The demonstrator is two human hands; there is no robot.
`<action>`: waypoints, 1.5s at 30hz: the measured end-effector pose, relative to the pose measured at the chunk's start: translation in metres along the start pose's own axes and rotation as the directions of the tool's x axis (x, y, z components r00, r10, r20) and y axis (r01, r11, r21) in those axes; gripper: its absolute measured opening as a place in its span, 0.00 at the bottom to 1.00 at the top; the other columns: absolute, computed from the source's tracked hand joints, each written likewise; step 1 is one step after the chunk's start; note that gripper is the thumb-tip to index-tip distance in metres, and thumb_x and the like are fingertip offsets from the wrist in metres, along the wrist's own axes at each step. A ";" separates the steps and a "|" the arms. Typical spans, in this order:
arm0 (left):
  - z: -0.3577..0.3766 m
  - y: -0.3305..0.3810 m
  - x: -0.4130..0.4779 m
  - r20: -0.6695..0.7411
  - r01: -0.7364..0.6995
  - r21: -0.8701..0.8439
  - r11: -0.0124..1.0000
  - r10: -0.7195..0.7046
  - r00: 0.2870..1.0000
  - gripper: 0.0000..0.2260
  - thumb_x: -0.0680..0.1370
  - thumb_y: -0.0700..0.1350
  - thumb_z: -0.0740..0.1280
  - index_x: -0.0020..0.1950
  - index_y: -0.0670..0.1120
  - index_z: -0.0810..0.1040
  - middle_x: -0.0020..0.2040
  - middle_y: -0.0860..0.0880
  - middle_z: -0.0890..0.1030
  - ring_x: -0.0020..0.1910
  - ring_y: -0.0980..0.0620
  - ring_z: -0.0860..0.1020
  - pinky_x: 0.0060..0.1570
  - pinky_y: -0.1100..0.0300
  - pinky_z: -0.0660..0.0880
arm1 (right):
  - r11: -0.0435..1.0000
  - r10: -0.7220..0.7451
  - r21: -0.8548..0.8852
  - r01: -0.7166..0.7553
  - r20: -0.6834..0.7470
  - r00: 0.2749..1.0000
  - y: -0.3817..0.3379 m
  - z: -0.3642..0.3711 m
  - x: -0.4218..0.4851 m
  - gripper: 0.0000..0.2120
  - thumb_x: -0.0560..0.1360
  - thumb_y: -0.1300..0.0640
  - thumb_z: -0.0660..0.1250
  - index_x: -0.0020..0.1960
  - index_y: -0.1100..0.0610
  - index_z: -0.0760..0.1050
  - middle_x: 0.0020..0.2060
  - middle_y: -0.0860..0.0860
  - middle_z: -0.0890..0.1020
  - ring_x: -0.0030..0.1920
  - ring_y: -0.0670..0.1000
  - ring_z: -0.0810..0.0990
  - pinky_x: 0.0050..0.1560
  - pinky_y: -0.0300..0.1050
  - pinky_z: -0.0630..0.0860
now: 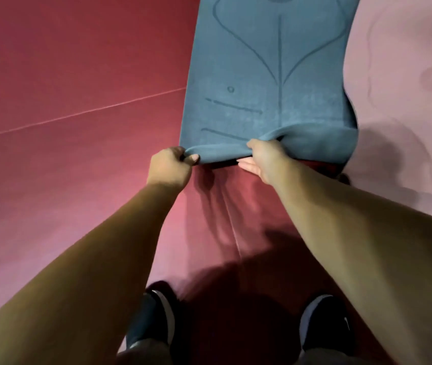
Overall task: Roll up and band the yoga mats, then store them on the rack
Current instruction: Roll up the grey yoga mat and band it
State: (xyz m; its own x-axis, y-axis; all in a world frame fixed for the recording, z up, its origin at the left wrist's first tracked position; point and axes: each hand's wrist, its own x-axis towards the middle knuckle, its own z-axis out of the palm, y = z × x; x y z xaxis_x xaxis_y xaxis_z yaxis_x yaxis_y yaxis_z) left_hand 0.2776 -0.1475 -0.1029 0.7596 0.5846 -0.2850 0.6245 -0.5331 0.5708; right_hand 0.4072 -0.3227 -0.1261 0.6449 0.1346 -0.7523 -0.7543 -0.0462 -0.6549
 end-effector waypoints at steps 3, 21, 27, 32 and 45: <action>-0.029 -0.040 -0.030 -0.036 0.082 0.005 0.997 -0.082 0.996 0.12 0.82 0.51 0.71 0.55 0.43 0.86 0.52 0.38 0.86 0.55 0.37 0.82 0.44 0.58 0.64 | 0.998 0.017 -0.056 -0.014 0.036 0.999 0.027 0.038 -0.025 0.13 0.82 0.64 0.65 0.66 0.59 0.74 0.63 0.61 0.81 0.54 0.64 0.85 0.28 0.46 0.82; -0.207 -0.108 -0.233 -0.104 0.432 0.125 0.893 -0.421 0.901 0.17 0.79 0.51 0.67 0.56 0.40 0.85 0.52 0.37 0.87 0.53 0.37 0.86 0.58 0.48 0.82 | 0.111 -0.162 -0.955 0.274 0.255 0.953 0.059 0.046 -0.282 0.25 0.84 0.46 0.66 0.74 0.61 0.71 0.74 0.64 0.74 0.71 0.63 0.77 0.60 0.47 0.78; -0.212 -0.074 -0.259 -0.154 0.427 0.152 0.891 -0.405 0.901 0.16 0.80 0.42 0.67 0.66 0.36 0.80 0.64 0.34 0.82 0.65 0.34 0.80 0.63 0.47 0.77 | -0.023 -0.185 -0.965 0.261 0.261 0.947 0.049 0.010 -0.292 0.37 0.73 0.50 0.75 0.78 0.55 0.65 0.71 0.61 0.76 0.67 0.63 0.79 0.64 0.50 0.76; -0.149 -0.073 -0.263 -0.163 0.350 0.536 0.768 -0.312 0.936 0.37 0.81 0.47 0.66 0.85 0.40 0.51 0.81 0.36 0.58 0.76 0.30 0.64 0.75 0.40 0.66 | -0.019 -0.183 -0.971 0.236 0.236 0.954 0.067 -0.017 -0.262 0.32 0.77 0.52 0.72 0.78 0.57 0.68 0.73 0.60 0.76 0.68 0.61 0.79 0.67 0.48 0.76; 0.022 0.002 -0.158 0.419 -0.201 0.602 0.773 -0.092 0.903 0.58 0.71 0.68 0.77 0.87 0.46 0.46 0.86 0.46 0.55 0.82 0.37 0.58 0.76 0.41 0.63 | -0.379 -0.340 -0.904 0.200 0.337 0.878 0.086 -0.099 -0.157 0.23 0.76 0.56 0.67 0.70 0.51 0.71 0.67 0.50 0.73 0.67 0.58 0.74 0.66 0.52 0.75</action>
State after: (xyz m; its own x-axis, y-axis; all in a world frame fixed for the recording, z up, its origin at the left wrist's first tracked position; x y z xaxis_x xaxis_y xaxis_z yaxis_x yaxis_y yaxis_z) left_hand 0.1632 -0.2543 -0.0739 0.7046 0.3209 -0.6329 0.4395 -0.8976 0.0343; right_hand 0.2527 -0.4463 -0.0716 0.7813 0.4676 -0.4134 0.5259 -0.8499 0.0327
